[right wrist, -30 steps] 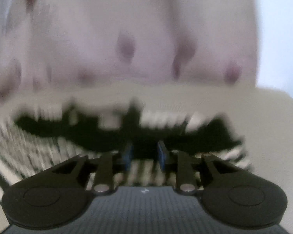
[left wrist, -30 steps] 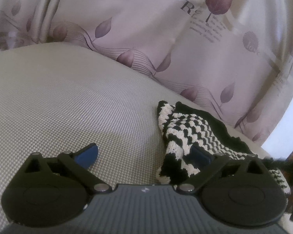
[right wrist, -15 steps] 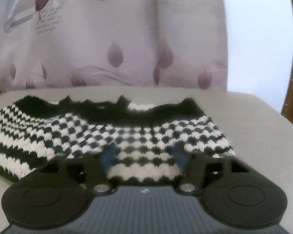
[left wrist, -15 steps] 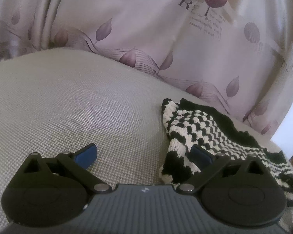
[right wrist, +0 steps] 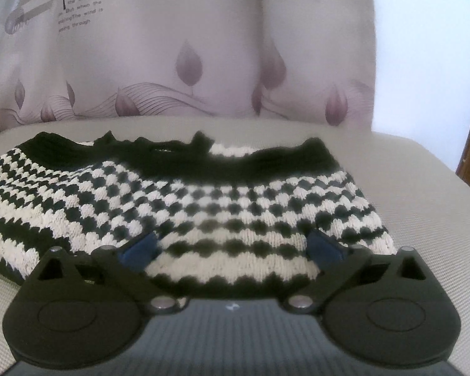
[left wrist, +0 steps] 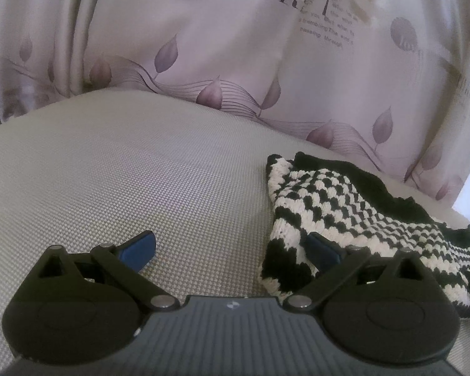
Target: Fold small clothes
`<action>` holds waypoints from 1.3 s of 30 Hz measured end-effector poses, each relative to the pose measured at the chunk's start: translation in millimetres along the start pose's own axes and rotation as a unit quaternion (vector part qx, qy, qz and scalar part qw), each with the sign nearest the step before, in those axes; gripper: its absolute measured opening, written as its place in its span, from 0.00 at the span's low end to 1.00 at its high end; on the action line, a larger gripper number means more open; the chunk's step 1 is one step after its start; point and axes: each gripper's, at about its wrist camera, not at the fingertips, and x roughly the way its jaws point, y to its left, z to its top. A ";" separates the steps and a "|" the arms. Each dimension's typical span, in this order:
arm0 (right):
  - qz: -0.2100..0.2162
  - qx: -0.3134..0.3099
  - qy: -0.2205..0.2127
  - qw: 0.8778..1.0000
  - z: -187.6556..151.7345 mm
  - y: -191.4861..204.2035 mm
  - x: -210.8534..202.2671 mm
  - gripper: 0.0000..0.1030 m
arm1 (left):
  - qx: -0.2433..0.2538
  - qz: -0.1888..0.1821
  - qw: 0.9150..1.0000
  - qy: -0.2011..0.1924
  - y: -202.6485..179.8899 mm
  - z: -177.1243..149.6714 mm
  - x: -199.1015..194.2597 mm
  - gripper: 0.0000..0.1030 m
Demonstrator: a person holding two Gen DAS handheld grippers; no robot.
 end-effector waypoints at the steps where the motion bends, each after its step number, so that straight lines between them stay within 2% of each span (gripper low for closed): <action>1: 0.001 0.001 0.000 1.000 0.1 -0.4 0.0 1.00 | 0.001 0.001 1.000 0.000 0.0 -0.1 -0.2 0.97; 6: -0.009 -0.007 -0.006 1.000 -1.0 2.0 -3.8 1.00 | 0.007 0.006 1.000 0.000 -1.9 0.0 0.1 0.98; 10: 0.008 0.011 0.002 1.000 -1.1 -4.4 -1.5 1.00 | 0.009 0.006 1.000 0.004 -2.2 0.4 1.6 0.98; 16: -0.009 -0.005 -0.005 1.000 -2.1 2.9 -3.5 1.00 | 0.016 0.011 1.000 0.008 -4.7 0.4 2.5 0.99; 20: 0.003 0.007 0.001 1.000 -2.1 -2.0 -1.6 1.00 | 0.016 0.009 1.000 0.005 -4.6 0.2 1.2 1.00; 23: 0.004 0.006 0.003 1.000 -1.9 -1.8 -0.6 1.00 | 0.015 -0.018 1.000 0.012 -2.9 2.0 2.2 0.99; 26: 0.003 0.006 0.003 1.000 -1.9 -1.4 -0.6 1.00 | 0.028 -0.074 0.997 0.020 -0.5 11.1 2.0 0.99; 31: 0.004 0.008 0.002 1.000 -1.9 -1.3 -0.7 1.00 | 0.027 -0.127 0.991 0.039 6.3 42.6 15.3 0.94; 33: 0.004 0.008 0.001 1.000 -1.9 -1.0 -0.8 1.00 | 0.022 -0.153 0.986 0.063 7.6 57.9 30.5 0.94; 36: 0.004 0.009 0.001 1.000 -2.0 -1.2 -1.0 1.00 | 0.032 -0.165 0.982 0.090 2.1 74.0 59.2 0.89; 39: 0.005 0.009 0.001 1.000 -1.9 -1.1 -1.2 1.00 | 0.062 -0.174 0.976 0.114 -13.2 82.5 84.9 0.77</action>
